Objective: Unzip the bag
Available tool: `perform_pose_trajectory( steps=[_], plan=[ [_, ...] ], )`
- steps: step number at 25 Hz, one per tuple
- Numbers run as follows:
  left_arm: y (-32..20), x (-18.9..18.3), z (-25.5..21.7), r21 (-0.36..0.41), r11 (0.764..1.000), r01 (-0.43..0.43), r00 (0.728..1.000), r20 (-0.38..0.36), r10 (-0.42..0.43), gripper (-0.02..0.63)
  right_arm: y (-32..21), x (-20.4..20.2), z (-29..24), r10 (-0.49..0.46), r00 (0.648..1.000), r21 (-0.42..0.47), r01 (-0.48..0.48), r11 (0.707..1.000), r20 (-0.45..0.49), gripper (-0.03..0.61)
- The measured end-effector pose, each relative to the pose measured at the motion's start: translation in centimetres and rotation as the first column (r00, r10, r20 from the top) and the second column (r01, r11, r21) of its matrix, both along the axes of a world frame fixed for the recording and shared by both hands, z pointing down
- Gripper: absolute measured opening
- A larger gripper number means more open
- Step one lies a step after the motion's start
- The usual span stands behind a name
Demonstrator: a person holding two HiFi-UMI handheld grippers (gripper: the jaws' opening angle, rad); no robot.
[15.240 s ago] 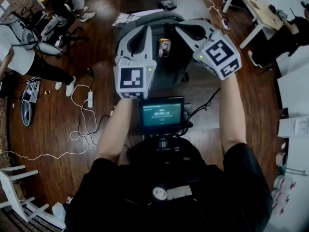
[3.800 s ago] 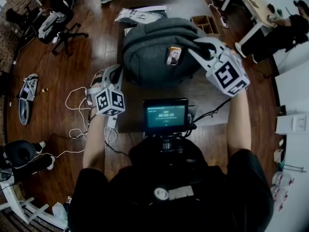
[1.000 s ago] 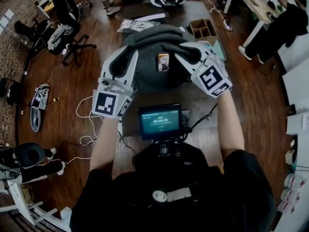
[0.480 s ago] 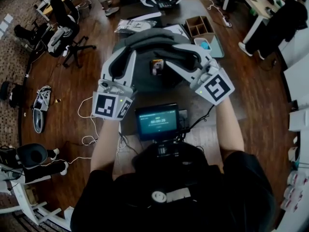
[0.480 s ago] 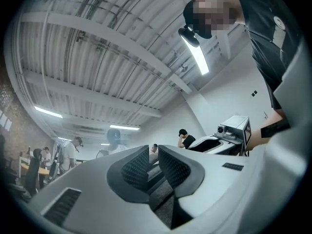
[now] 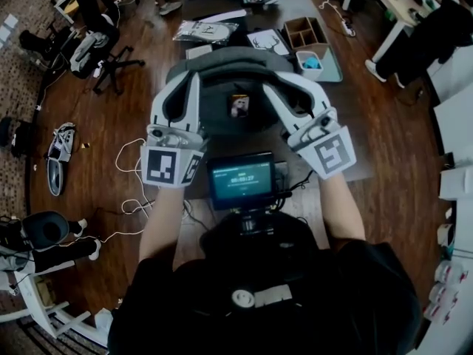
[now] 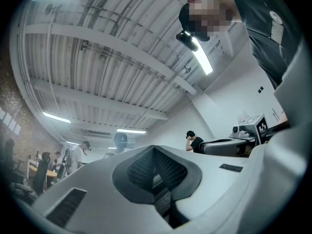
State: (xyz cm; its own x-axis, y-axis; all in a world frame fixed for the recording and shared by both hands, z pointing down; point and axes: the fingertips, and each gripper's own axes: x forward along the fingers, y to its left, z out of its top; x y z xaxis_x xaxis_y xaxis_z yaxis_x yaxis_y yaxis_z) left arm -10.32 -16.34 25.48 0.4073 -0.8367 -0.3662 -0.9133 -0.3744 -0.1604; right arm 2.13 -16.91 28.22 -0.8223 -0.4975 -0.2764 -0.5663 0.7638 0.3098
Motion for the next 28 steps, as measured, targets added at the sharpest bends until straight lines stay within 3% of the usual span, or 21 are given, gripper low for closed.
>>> perform_pose_trajectory(
  steps=[1,3,5,9,11,13,17,21,28],
  plan=[
    [0.1,0.1,0.0,0.007,1.000,0.010,1.000,0.002,-0.010,0.002,0.2,0.6,-1.0,0.013,0.998,-0.012,-0.012,1.000,0.064,0.052],
    [0.0,0.2,0.0,0.015,1.000,0.021,1.000,0.011,-0.021,0.002,1.1,1.5,-3.2,0.009,0.984,-0.028,-0.004,1.000,0.177,0.052],
    [-0.2,0.0,0.1,0.020,0.999,0.031,0.999,0.013,-0.031,0.000,1.9,1.3,-3.7,-0.014,0.977,-0.049,0.025,0.999,0.214,0.052],
    [-0.5,-0.1,-0.1,0.030,0.998,0.047,0.999,0.009,-0.047,0.002,1.1,-0.5,-1.6,0.018,0.992,-0.038,-0.014,0.999,0.128,0.052],
    [-0.7,0.0,-0.1,0.029,0.998,0.051,0.999,0.007,-0.051,0.002,0.9,-0.5,-3.3,0.066,0.986,-0.016,-0.064,0.998,0.152,0.052],
    [-1.0,0.1,0.0,0.018,0.999,0.047,0.999,0.003,-0.047,0.002,2.0,-0.5,-5.6,0.048,0.980,0.010,-0.051,0.999,0.194,0.051],
    [-1.4,0.0,0.0,-0.004,0.999,0.042,0.999,-0.009,-0.042,0.002,1.6,-2.5,-4.0,-0.047,0.980,-0.068,0.061,0.996,0.192,0.049],
    [-1.3,0.0,-0.5,-0.010,1.000,0.018,0.999,-0.033,-0.018,0.002,-1.1,-3.9,-1.8,-0.001,0.996,-0.081,0.009,0.997,0.095,0.043],
    [-1.7,1.2,-0.3,-0.005,1.000,-0.003,1.000,0.009,0.003,0.000,-4.3,-4.1,-2.8,0.043,0.985,-0.135,-0.020,0.991,0.167,0.043]
  ],
)
